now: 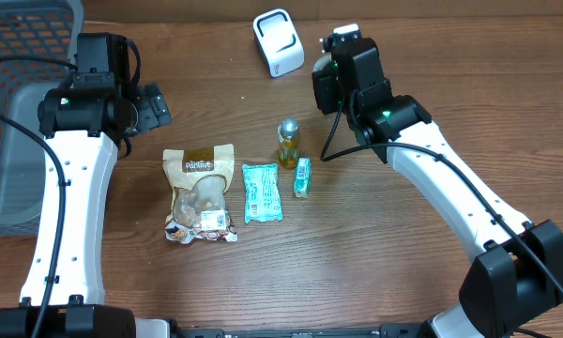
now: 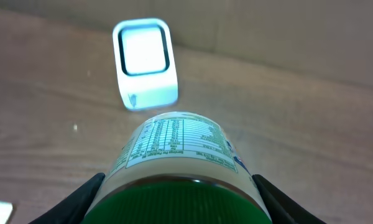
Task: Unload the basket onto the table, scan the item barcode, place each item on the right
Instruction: 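Carry the jar back toward the white scanner, then hold the jar's label under the white scanner with the right gripper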
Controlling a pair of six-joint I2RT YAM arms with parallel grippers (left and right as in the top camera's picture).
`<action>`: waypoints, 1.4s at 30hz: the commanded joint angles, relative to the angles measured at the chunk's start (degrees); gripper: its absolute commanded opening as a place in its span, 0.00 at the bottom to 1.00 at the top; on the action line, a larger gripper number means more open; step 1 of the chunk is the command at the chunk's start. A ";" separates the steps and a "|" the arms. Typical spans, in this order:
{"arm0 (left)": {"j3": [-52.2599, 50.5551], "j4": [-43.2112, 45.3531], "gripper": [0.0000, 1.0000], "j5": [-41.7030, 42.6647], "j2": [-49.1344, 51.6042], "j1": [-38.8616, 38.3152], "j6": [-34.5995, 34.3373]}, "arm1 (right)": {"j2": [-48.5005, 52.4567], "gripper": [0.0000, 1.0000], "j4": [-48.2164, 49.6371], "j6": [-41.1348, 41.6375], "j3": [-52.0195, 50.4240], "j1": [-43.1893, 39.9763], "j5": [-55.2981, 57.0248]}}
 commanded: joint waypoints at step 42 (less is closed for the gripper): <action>0.24 0.04 1.00 -0.55 -0.20 -0.11 1.49 | 17.59 0.03 47.50 -4.76 3.37 -0.74 -10.71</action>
